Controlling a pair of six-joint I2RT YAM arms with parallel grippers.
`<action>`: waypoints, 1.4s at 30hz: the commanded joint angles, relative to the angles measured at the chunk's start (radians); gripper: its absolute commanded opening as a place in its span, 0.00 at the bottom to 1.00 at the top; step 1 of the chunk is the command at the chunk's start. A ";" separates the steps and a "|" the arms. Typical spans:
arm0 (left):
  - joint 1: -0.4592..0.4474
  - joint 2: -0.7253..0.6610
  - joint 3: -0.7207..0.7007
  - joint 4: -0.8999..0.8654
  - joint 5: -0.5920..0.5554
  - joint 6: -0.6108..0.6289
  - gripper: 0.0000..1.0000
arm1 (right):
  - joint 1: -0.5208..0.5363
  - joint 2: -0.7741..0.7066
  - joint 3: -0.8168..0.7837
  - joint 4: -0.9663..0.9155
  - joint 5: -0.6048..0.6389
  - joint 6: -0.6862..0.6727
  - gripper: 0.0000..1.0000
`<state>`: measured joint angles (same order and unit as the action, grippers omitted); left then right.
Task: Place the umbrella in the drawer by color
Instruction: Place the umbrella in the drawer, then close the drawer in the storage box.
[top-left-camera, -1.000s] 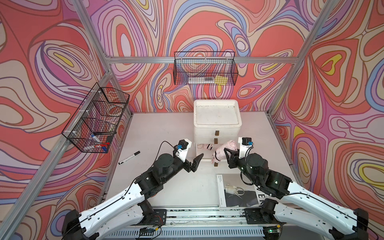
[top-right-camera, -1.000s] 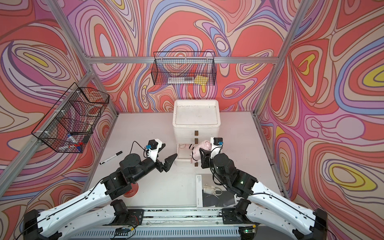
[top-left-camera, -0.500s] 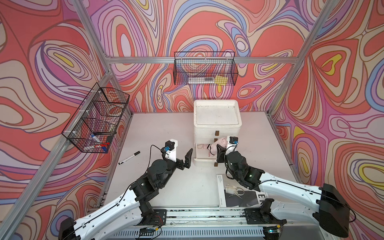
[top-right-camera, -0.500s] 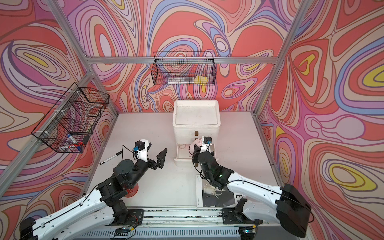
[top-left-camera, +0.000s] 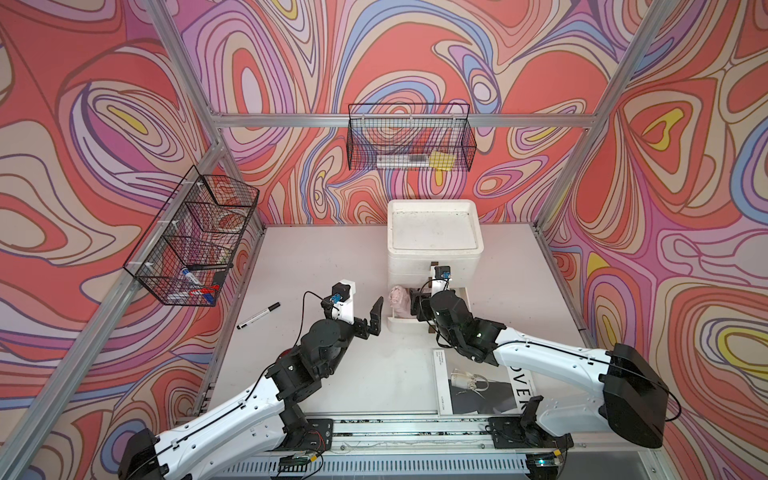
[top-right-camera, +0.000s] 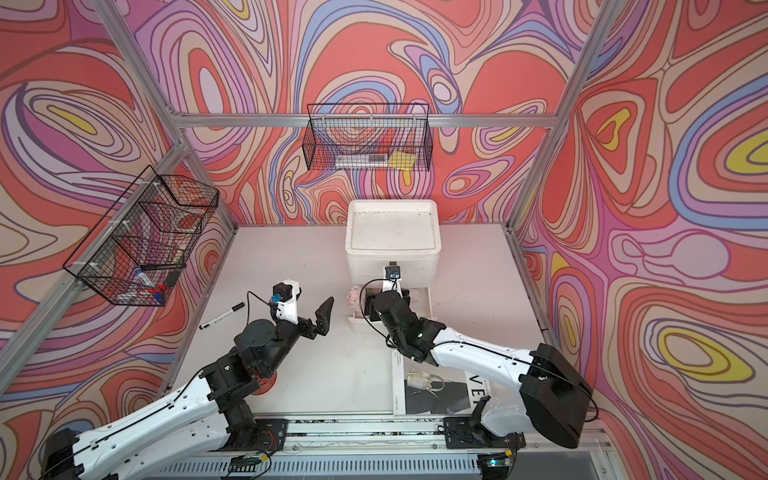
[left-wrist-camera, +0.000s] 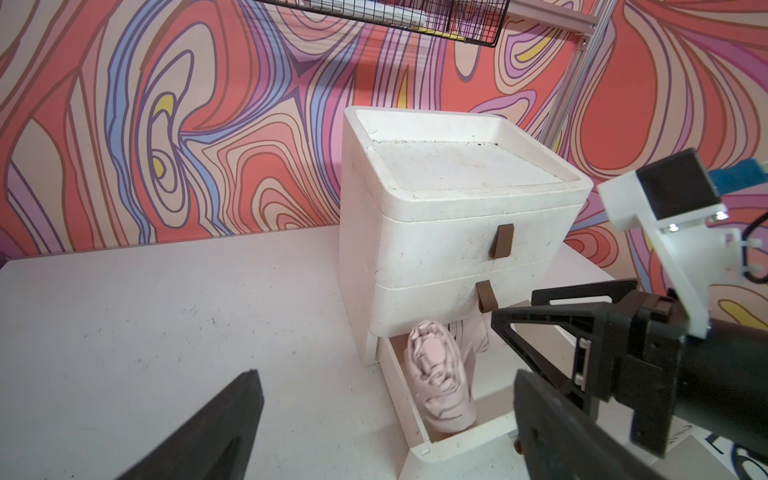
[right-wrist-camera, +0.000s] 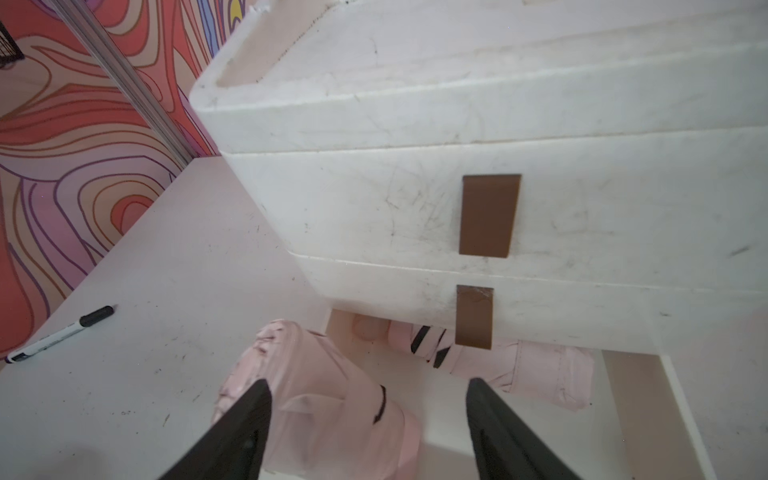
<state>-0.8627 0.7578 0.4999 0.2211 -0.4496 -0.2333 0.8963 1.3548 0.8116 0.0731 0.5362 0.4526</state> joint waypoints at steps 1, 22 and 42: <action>0.004 0.005 -0.023 0.052 -0.029 -0.007 0.99 | 0.000 -0.040 -0.009 -0.083 0.039 -0.042 0.77; 0.118 0.439 0.242 -0.084 0.291 -0.272 0.95 | 0.000 -0.188 -0.040 -0.197 0.054 -0.074 0.76; 0.370 0.902 0.976 -0.452 0.307 -0.299 0.99 | 0.000 -0.348 -0.241 -0.306 -0.065 0.033 0.75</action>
<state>-0.4961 1.5806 1.3815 -0.1223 -0.1612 -0.5755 0.8963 1.0073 0.5793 -0.2173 0.5076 0.4614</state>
